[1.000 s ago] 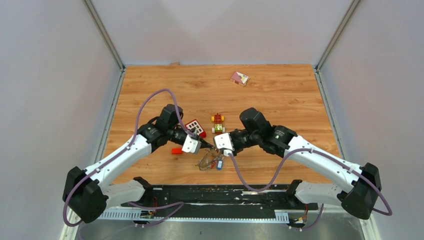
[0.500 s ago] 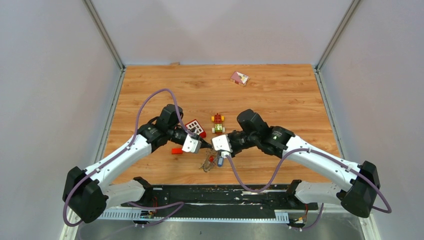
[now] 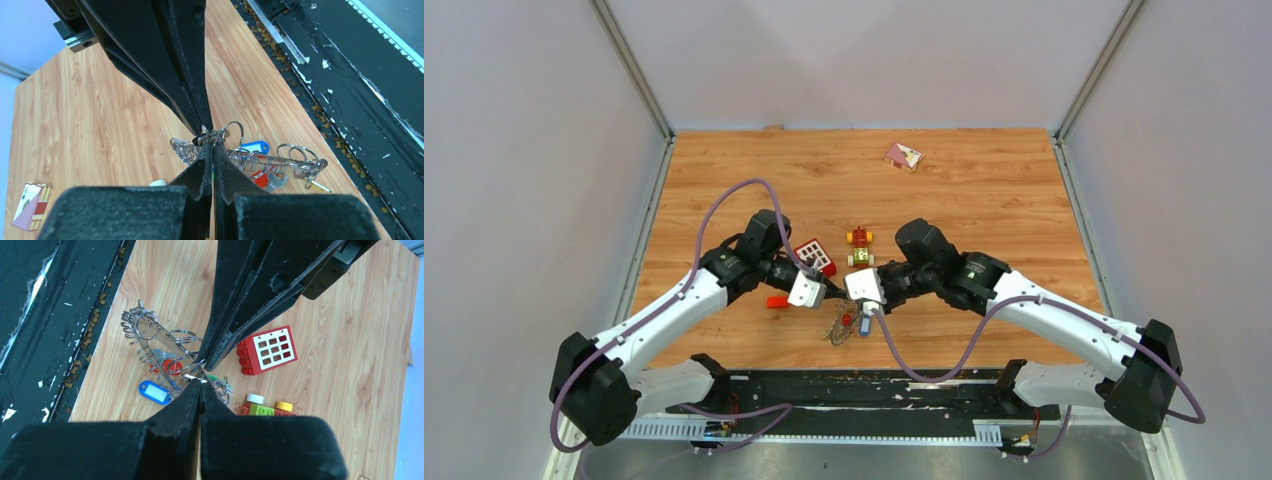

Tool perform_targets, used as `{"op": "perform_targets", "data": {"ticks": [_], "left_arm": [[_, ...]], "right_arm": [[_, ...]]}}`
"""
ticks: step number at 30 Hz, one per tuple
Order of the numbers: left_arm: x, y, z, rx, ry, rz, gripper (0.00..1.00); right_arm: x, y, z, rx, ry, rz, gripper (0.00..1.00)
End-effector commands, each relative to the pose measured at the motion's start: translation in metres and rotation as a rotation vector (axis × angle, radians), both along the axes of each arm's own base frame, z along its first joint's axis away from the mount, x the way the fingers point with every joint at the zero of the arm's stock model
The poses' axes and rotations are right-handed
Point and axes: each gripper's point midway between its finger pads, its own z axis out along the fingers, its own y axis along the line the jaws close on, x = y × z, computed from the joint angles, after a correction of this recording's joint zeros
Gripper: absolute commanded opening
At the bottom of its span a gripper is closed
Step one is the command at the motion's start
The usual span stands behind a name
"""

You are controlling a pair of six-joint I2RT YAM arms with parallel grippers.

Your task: Put the keys on the keyring

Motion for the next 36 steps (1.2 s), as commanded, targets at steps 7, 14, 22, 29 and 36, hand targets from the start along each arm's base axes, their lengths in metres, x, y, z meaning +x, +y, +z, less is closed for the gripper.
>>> {"op": "perform_targets", "data": {"ticks": [7,14,22,29,36], "left_arm": [[0.001,-0.005,0.016,-0.035,-0.047,-0.035,0.0],[0.0,-0.006,0.018,-0.036,-0.042,-0.032,0.0],[0.001,-0.006,0.019,-0.036,-0.042,-0.028,0.0],[0.004,-0.006,0.02,-0.03,-0.042,-0.016,0.0],[0.006,-0.007,0.02,-0.025,-0.039,-0.011,0.0]], "right_arm": [[0.002,0.011,0.025,0.055,-0.029,0.006,0.0],[0.002,0.01,0.016,0.027,-0.044,0.006,0.0],[0.0,0.009,0.011,0.008,-0.053,0.017,0.0],[-0.006,0.008,0.011,0.007,-0.052,0.048,0.0],[-0.009,0.007,0.012,0.012,-0.051,0.06,0.0]]}}
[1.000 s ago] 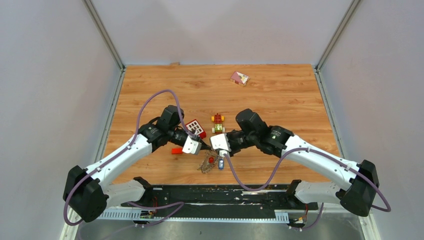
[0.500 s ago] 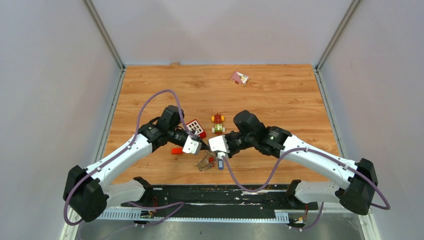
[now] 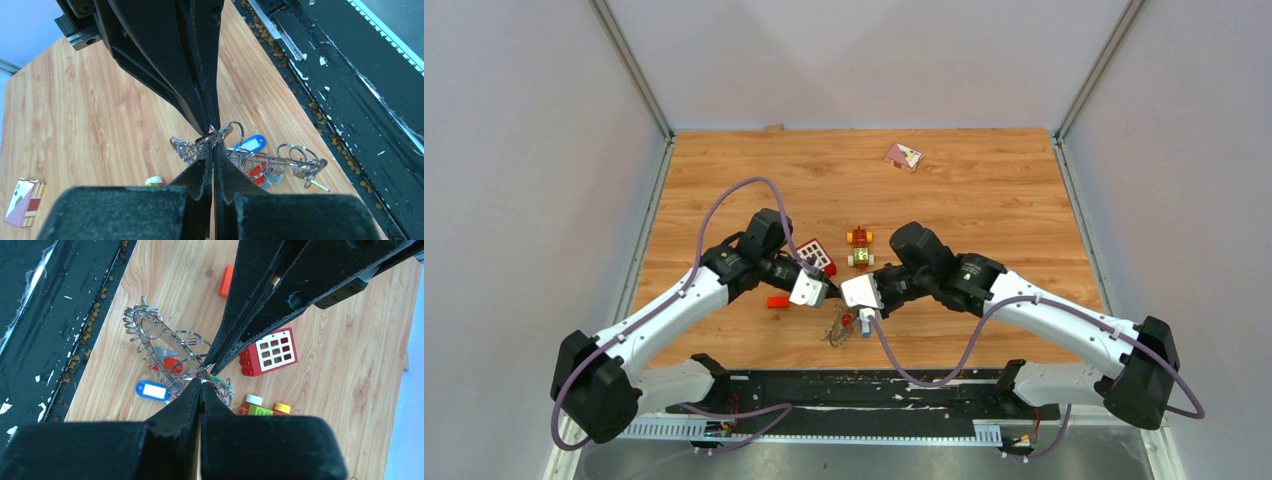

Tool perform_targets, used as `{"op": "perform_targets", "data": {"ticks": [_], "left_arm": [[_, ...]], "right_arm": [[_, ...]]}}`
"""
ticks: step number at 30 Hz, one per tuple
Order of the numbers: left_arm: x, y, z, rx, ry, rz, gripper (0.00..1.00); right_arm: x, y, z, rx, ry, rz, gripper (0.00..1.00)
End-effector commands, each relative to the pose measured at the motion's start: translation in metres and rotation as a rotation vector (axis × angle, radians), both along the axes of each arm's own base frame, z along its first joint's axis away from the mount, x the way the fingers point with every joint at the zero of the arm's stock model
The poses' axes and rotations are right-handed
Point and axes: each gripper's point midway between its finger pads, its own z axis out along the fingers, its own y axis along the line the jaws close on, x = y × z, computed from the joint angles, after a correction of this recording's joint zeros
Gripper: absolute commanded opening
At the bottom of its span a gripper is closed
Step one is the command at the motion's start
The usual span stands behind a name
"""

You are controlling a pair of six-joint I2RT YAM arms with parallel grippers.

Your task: Put the keys on the keyring

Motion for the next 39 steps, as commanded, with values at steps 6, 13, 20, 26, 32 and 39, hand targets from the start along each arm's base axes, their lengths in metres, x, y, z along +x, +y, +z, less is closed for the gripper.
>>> {"op": "perform_targets", "data": {"ticks": [6,13,20,26,32,39], "left_arm": [[0.007,-0.009,0.021,-0.042,-0.038,-0.012,0.0],[0.012,-0.012,0.026,-0.055,-0.014,0.021,0.0],[0.014,-0.014,0.031,-0.069,-0.001,0.04,0.0],[0.013,-0.013,0.032,-0.075,0.003,0.037,0.0],[0.011,-0.013,0.034,-0.082,0.012,0.029,0.0],[0.013,-0.013,0.034,-0.083,0.025,0.038,0.0]], "right_arm": [[-0.006,0.004,0.019,0.046,-0.025,0.034,0.0],[-0.003,0.001,0.019,0.05,-0.051,0.02,0.0],[-0.001,0.0,0.017,0.048,-0.063,0.01,0.0],[0.001,0.001,0.012,0.032,-0.073,0.001,0.0],[0.001,0.002,0.01,0.025,-0.082,0.001,0.0],[-0.003,0.003,0.009,0.024,-0.078,0.02,0.0]]}}
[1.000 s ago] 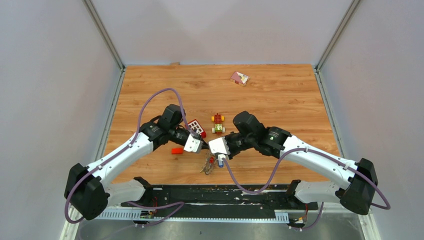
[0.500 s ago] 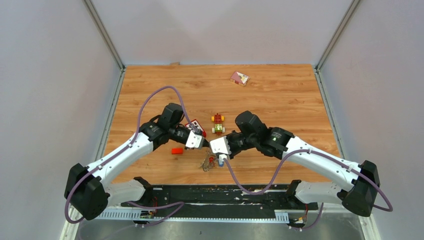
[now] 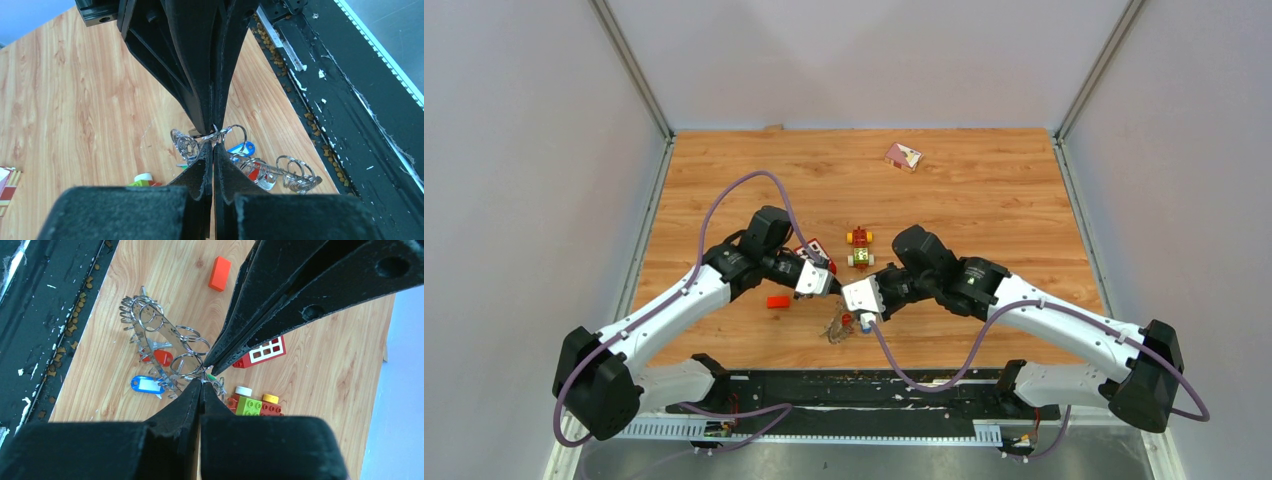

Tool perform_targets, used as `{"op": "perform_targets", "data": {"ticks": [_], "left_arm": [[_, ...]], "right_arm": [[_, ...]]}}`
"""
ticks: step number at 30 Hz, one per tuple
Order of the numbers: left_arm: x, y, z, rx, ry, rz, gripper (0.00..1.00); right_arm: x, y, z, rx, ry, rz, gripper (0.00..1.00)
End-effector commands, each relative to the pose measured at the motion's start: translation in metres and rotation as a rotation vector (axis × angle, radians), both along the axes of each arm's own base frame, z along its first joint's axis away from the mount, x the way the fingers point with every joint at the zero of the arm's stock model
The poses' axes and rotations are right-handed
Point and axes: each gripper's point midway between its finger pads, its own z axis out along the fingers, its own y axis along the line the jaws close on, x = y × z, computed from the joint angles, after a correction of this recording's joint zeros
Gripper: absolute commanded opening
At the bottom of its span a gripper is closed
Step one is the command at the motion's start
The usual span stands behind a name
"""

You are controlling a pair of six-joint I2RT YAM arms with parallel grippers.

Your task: Put the keys on the keyring

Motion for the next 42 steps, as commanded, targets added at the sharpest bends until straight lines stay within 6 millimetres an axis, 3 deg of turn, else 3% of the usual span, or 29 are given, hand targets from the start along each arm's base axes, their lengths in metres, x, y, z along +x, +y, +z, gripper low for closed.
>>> {"op": "perform_targets", "data": {"ticks": [1,21,30,37,42], "left_arm": [[0.008,-0.009,0.033,-0.093,-0.075,-0.018,0.0],[0.024,-0.008,0.04,-0.15,0.007,0.076,0.0],[0.034,-0.011,0.054,-0.24,0.09,0.162,0.0],[0.043,-0.008,0.06,-0.258,0.126,0.233,0.0],[0.049,-0.008,0.067,-0.281,0.136,0.262,0.0]], "right_arm": [[-0.007,0.007,0.007,0.03,-0.013,0.043,0.0],[-0.001,0.003,0.011,0.06,-0.073,0.011,0.0],[0.02,0.001,0.018,0.092,-0.125,-0.103,0.01],[0.027,-0.002,0.023,0.101,-0.134,-0.155,0.09],[0.031,-0.006,0.028,0.108,-0.145,-0.19,0.22]]}}
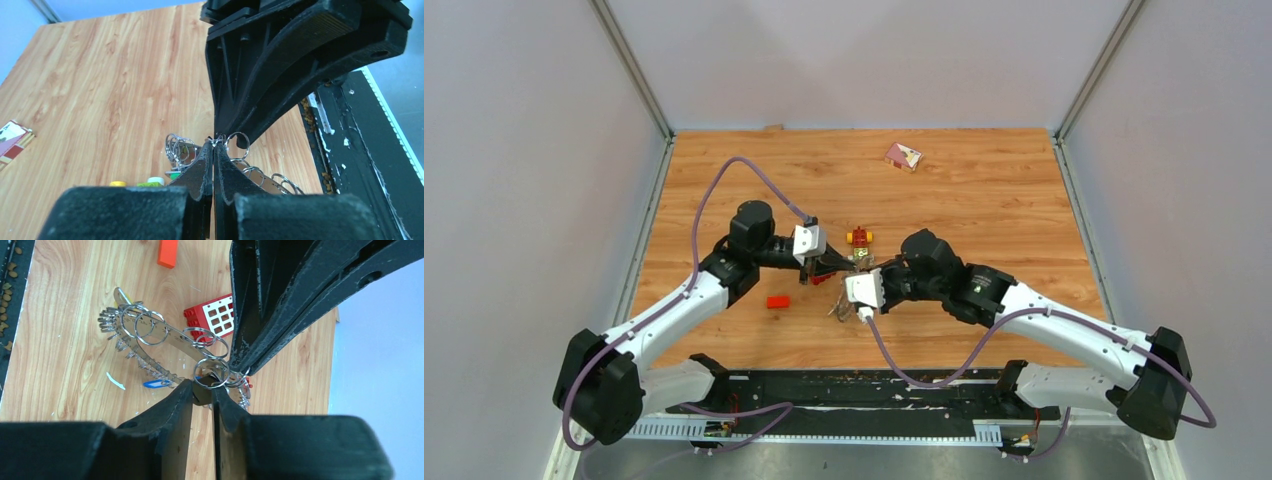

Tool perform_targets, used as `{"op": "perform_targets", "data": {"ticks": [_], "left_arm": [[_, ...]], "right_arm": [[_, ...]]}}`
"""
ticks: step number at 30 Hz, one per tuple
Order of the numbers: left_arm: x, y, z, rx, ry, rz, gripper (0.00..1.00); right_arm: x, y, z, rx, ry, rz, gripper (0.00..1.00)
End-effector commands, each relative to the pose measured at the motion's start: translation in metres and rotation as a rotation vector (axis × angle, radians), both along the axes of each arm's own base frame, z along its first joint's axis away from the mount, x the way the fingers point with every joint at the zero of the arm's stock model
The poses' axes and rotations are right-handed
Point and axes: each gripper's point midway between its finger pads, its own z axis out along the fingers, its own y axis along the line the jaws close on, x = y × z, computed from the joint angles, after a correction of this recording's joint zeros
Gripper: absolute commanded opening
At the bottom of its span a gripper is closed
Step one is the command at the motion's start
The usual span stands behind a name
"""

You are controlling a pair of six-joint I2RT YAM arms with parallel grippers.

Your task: Put the keys on the keyring

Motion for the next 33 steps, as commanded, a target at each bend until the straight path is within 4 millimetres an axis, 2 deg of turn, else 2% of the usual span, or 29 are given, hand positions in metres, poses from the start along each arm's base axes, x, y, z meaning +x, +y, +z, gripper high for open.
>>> {"op": "perform_targets", "data": {"ticks": [1,7,12,20,27,33], "left_arm": [[0.011,-0.001,0.038,-0.093,-0.081,0.043,0.0],[0.011,-0.001,0.049,-0.121,-0.109,0.032,0.0],[0.002,-0.001,0.05,-0.143,-0.16,-0.023,0.0],[-0.004,0.001,0.039,-0.116,-0.197,-0.057,0.0],[-0.004,0.0,0.042,-0.129,-0.193,-0.04,0.0],[-0.004,0.0,0.044,-0.138,-0.192,-0.034,0.0]], "right_arm": [[0.002,0.001,0.022,0.068,-0.028,-0.032,0.25],[0.01,-0.009,0.043,0.123,-0.046,-0.088,0.28],[0.018,-0.02,0.066,0.184,-0.029,-0.123,0.25],[0.027,-0.022,0.088,0.24,0.018,-0.161,0.21],[0.013,-0.004,0.078,0.221,0.139,-0.07,0.2],[0.009,0.0,0.067,0.202,0.176,-0.046,0.2]]}}
